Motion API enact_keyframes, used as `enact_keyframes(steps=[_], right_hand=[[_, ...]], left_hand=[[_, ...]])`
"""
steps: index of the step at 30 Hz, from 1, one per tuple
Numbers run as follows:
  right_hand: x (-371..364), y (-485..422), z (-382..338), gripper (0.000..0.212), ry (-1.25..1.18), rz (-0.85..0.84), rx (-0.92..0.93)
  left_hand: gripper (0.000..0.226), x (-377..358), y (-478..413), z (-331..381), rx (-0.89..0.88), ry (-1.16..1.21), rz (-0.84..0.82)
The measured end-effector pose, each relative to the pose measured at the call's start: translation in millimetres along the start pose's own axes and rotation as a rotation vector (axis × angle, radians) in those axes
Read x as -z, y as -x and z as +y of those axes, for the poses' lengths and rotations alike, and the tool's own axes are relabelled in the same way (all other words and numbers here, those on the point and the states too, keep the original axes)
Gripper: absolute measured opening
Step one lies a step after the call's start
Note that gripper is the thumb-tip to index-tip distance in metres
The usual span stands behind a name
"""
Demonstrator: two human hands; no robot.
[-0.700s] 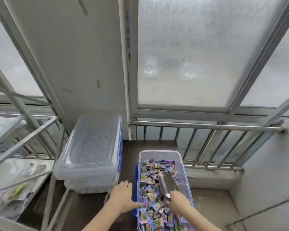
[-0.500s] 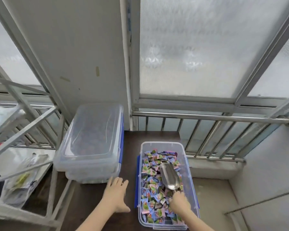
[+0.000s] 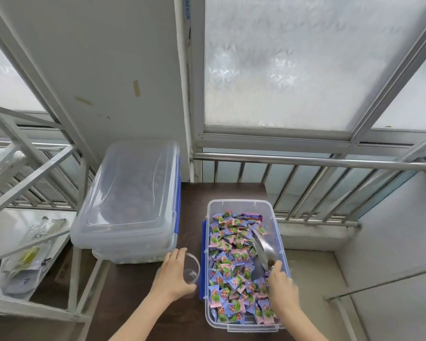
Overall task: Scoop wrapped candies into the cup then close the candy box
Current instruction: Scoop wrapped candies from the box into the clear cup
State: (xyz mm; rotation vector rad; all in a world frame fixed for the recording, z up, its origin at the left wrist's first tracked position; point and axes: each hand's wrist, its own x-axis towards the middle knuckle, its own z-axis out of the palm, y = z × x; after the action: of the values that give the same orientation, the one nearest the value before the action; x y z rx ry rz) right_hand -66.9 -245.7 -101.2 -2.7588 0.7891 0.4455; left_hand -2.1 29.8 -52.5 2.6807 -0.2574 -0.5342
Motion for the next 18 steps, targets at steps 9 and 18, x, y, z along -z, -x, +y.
enact_keyframes(steps=[9,18], right_hand=[[-34.0,20.2,-15.1,0.019,-0.207,-0.103,-0.021],[-60.4,7.6,-51.6,0.005,-0.461,-0.425,0.067]], left_hand=[[0.088,-6.3,-11.9,-4.5,0.067,0.138,0.097],[0.094,-12.4,-15.1,-7.6,0.065,0.169,0.106]])
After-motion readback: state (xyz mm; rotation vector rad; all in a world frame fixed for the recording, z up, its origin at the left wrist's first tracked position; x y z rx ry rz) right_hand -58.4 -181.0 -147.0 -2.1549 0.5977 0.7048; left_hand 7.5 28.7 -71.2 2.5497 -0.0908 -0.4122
